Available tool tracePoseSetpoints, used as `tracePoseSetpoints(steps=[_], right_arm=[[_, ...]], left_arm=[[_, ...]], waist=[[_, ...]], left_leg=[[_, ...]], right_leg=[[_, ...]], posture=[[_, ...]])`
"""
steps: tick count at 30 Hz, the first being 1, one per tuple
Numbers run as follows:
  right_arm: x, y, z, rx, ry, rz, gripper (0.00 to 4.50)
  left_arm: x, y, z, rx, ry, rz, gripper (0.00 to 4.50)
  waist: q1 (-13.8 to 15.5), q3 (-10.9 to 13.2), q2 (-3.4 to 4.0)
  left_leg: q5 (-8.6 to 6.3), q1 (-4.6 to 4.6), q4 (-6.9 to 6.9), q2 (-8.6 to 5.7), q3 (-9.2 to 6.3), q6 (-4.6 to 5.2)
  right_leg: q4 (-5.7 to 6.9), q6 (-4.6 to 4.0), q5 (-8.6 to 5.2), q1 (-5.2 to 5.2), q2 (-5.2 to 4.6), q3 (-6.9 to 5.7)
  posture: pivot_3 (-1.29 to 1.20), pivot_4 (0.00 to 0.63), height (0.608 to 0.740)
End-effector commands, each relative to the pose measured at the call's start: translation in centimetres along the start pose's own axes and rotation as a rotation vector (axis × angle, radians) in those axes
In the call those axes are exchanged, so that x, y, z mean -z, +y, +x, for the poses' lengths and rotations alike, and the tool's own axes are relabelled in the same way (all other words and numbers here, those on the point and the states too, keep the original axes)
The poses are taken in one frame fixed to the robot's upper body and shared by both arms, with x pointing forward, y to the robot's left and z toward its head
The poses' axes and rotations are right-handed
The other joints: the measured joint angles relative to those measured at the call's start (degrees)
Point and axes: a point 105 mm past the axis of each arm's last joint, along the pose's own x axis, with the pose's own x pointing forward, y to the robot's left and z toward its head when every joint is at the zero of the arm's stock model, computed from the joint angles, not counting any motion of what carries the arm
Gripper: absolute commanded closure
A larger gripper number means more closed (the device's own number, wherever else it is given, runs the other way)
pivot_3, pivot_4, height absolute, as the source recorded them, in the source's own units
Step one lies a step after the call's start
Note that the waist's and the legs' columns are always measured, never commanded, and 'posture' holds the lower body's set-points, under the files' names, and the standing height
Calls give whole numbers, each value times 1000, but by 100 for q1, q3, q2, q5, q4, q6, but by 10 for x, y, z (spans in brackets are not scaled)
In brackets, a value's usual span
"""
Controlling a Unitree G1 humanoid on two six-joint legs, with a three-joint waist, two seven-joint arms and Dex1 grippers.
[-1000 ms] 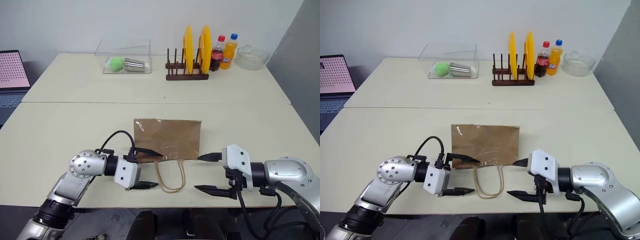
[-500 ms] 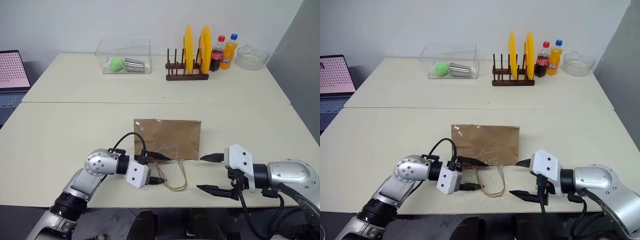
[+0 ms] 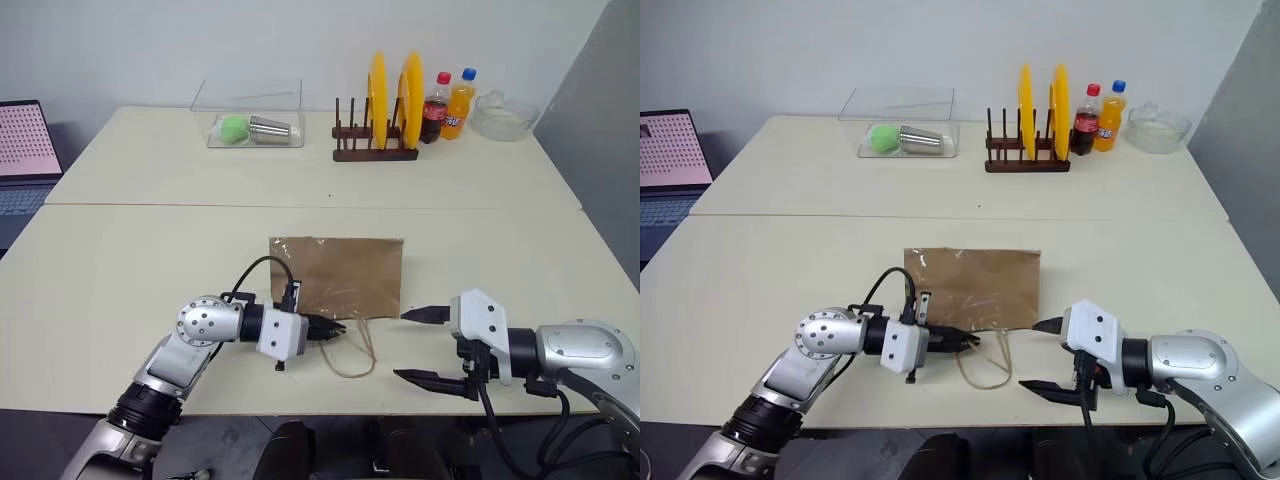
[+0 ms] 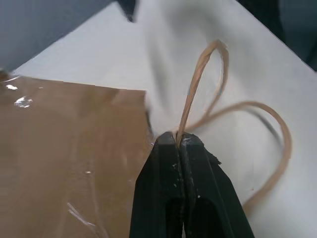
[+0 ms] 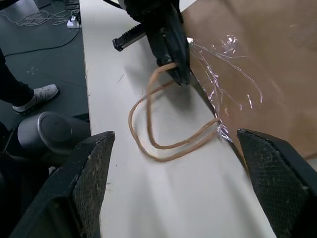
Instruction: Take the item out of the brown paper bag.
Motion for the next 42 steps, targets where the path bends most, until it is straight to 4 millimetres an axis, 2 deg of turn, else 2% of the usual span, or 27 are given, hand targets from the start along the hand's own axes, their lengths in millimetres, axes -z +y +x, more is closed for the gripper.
tracePoseSetpoints(steps=[1,5,9,16,23,27,33,35,36,39,42], right_arm=[[-4,6,-3,-32,9,-71,343],[-6,12,-1,-67,-4,-97,343],[-11,16,6,-93,-28,-127,343],[-14,11,22,-116,-28,-232,343],[-7,0,45,-153,9,-340,343],[-2,-5,58,-160,20,-352,1279],[10,-6,70,-177,53,-354,3558],[19,-5,73,-191,90,-369,4261],[27,-5,74,-196,126,-402,4468],[42,-6,76,-200,189,-449,4468],[49,-7,79,-197,208,-454,4468]], left_arm=[[-22,34,-5,-143,-56,-37,4490],[-32,55,-8,-233,-83,-124,4490],[-34,64,-13,-259,-76,-149,4490],[-30,67,-16,-256,-52,-140,4490],[-29,67,-17,-258,-47,-140,4490],[-30,70,-19,-275,-50,-143,4500],[-38,82,-18,-323,-57,-162,4500],[-43,93,-18,-370,-71,-198,4500],[-47,100,-18,-400,-79,-205,4500],[-54,113,-19,-446,-88,-220,4500],[-59,123,-21,-474,-95,-246,4500]], waist=[[0,0,0],[-3,0,-1],[-9,-1,-1],[-5,0,-1],[-7,-1,-2],[-6,-1,-2],[-7,-1,-2],[-7,-1,-2],[-6,-1,-2],[-8,-1,-2],[-7,-1,-3]], left_leg=[[0,0,0,0,-2,0],[0,0,1,0,-5,0],[0,4,1,-1,-4,0],[1,6,2,-1,-5,-2],[1,6,1,-2,-7,-2],[1,5,2,-3,-7,-2],[1,5,3,-3,-9,-2],[1,5,3,-3,-9,-2],[1,4,4,-4,-9,-2],[1,4,6,-5,-9,-2],[2,4,5,-5,-10,-3]], right_leg=[[0,0,0,0,0,-2],[0,1,0,3,0,-5],[0,1,0,5,1,-4],[0,0,0,6,1,-3],[0,0,-1,5,1,-3],[0,-1,0,5,0,-2],[1,-1,0,5,0,-3],[1,-1,0,5,0,-2],[1,-1,0,5,-1,-2],[2,-1,0,5,0,-3],[2,-1,0,5,0,-3]], posture=[[0,150,740],[0,150,740],[0,150,740],[0,150,740],[0,150,740],[0,150,740],[0,150,740],[0,150,740],[0,150,740],[0,150,740],[0,150,740]])
